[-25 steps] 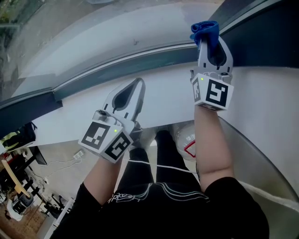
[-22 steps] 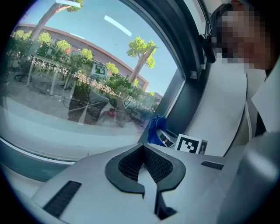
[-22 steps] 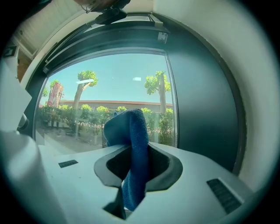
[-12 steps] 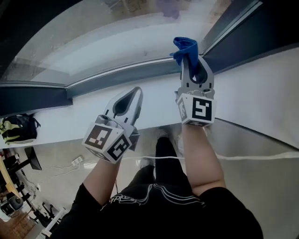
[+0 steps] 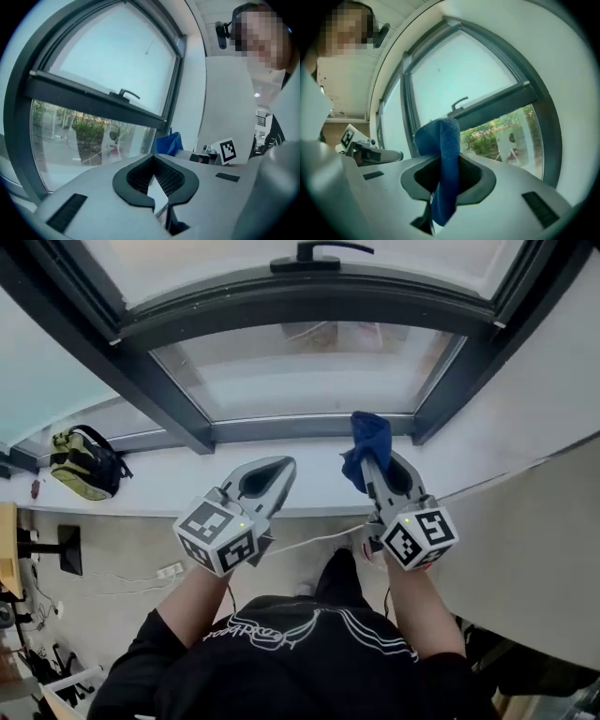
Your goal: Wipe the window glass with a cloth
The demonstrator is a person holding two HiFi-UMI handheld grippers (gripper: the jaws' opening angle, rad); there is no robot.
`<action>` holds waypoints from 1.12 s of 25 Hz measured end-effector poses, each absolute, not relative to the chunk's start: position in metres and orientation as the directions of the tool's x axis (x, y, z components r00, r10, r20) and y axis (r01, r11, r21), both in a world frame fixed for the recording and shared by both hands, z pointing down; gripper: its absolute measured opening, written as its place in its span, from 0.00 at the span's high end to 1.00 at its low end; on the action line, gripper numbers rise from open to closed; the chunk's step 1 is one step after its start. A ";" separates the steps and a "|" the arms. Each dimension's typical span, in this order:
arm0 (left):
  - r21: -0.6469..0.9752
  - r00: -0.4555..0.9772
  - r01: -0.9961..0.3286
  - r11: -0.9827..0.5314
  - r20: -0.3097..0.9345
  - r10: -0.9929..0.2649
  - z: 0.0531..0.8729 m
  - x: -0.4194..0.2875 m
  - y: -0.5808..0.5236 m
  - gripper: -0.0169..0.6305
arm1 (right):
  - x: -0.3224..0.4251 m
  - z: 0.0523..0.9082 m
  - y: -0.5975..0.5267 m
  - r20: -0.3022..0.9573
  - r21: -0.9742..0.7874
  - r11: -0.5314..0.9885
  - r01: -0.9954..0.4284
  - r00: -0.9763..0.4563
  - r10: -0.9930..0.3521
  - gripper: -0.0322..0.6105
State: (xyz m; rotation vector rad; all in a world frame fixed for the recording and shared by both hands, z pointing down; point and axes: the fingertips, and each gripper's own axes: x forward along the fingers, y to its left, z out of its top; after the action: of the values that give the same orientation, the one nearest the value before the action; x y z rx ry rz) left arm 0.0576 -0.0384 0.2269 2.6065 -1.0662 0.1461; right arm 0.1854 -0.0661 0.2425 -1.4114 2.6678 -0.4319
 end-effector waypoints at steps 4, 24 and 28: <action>0.209 0.750 -0.660 -0.722 0.138 -0.647 0.152 0.038 0.011 0.96 | 0.161 0.164 -0.010 0.015 -0.248 0.617 -0.747 -0.640 -0.768 0.85; 0.133 0.798 -0.599 -0.790 0.009 -0.603 0.048 0.017 0.118 0.96 | 0.114 0.068 0.104 0.008 -0.269 0.713 -0.647 -0.742 -0.670 0.85; 0.134 0.804 -0.590 -0.796 0.002 -0.595 0.044 0.017 0.123 0.97 | 0.112 0.066 0.107 0.011 -0.268 0.716 -0.644 -0.745 -0.667 0.85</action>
State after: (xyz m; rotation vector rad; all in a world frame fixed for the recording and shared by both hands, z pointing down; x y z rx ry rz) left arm 0.0170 0.1229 0.0443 2.8614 -0.9443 -0.0606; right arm 0.1116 0.1074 0.0660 -1.0832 2.8294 -0.3924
